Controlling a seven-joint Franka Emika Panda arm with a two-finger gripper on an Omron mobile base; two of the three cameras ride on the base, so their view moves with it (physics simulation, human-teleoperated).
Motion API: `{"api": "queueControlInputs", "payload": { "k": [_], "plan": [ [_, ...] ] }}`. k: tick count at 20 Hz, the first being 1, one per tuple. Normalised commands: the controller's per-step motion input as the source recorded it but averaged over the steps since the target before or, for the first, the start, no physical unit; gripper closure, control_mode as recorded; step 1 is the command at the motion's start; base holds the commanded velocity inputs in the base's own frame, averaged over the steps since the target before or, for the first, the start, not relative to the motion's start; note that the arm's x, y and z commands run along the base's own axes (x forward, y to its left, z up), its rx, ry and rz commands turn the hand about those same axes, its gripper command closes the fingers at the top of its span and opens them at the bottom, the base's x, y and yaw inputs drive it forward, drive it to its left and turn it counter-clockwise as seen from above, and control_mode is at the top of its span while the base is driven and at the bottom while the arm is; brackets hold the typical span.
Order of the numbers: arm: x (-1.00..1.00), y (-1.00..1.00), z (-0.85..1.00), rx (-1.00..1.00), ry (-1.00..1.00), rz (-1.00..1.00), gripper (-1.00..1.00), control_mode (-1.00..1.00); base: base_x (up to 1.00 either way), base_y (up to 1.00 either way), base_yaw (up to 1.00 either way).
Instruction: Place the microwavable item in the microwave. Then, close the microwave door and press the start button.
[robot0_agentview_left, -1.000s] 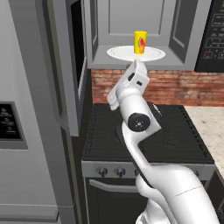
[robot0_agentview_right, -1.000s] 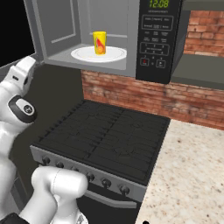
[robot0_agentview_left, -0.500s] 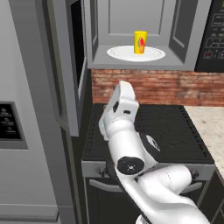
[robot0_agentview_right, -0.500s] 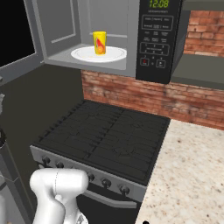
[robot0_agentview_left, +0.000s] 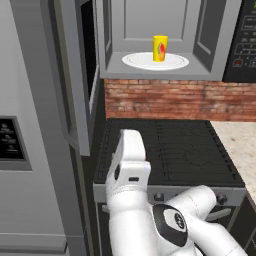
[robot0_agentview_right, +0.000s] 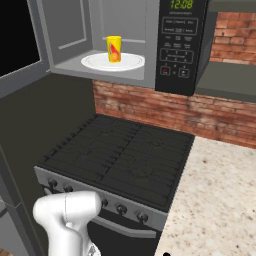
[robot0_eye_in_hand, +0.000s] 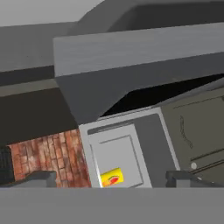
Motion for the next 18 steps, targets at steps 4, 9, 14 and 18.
{"api": "queueControlInputs", "payload": {
  "k": [4, 9, 14, 18],
  "plan": [
    [-0.99, 0.56, -0.35, -0.08, -0.08, -0.04, -1.00, -1.00, 0.00, 0.00, 0.00],
    [-0.18, 0.93, -0.61, -0.12, 0.03, 0.00, -1.00, -1.00, 0.00, 0.00, 0.00],
    [0.64, 1.00, -0.72, -0.07, 0.12, 0.00, -1.00, -1.00, 0.00, 0.00, 0.00],
    [1.00, 0.90, -0.40, -0.04, 0.18, -0.01, -1.00, -1.00, 0.00, 0.00, 0.00]
  ]
}}
